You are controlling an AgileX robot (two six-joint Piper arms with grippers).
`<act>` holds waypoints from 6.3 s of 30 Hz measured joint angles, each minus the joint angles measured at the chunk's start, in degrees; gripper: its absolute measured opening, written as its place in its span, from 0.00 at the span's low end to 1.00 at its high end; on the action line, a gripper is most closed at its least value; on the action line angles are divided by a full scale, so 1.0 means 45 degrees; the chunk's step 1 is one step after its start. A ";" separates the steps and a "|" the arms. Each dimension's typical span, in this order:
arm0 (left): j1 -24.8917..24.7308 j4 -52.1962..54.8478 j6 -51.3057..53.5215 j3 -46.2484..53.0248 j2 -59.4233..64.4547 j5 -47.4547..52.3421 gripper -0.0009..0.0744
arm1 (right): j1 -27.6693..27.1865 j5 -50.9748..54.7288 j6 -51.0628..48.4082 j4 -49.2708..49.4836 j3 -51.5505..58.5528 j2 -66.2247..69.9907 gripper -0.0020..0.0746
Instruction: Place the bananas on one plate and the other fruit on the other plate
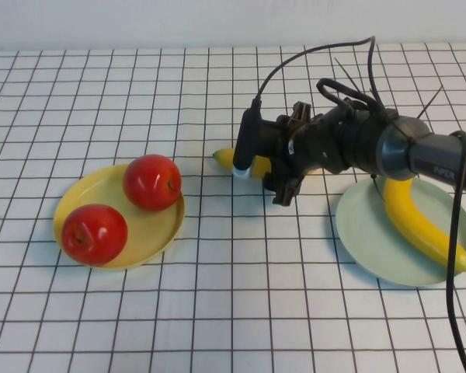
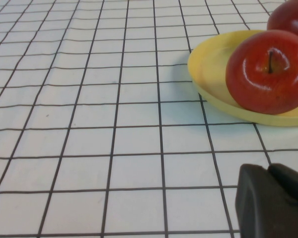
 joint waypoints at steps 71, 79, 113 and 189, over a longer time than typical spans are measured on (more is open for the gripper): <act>0.0000 0.0000 0.0000 0.0000 0.0000 0.0000 0.01 | -0.1290 0.2411 1.3933 0.1208 0.7023 -0.6394 0.46; 0.0000 0.0000 0.0000 0.0000 0.0000 0.0000 0.01 | -0.1580 0.2506 1.3933 0.1128 0.7023 -0.6193 0.47; 0.0000 0.0000 0.0000 0.0000 0.0000 0.0000 0.01 | -0.0686 -0.5952 1.3933 -0.0173 1.1893 -1.4883 0.01; 0.0000 0.0000 0.0000 0.0000 0.0000 0.0000 0.01 | -0.7320 -0.0319 0.8666 0.4231 2.1246 -2.7941 0.01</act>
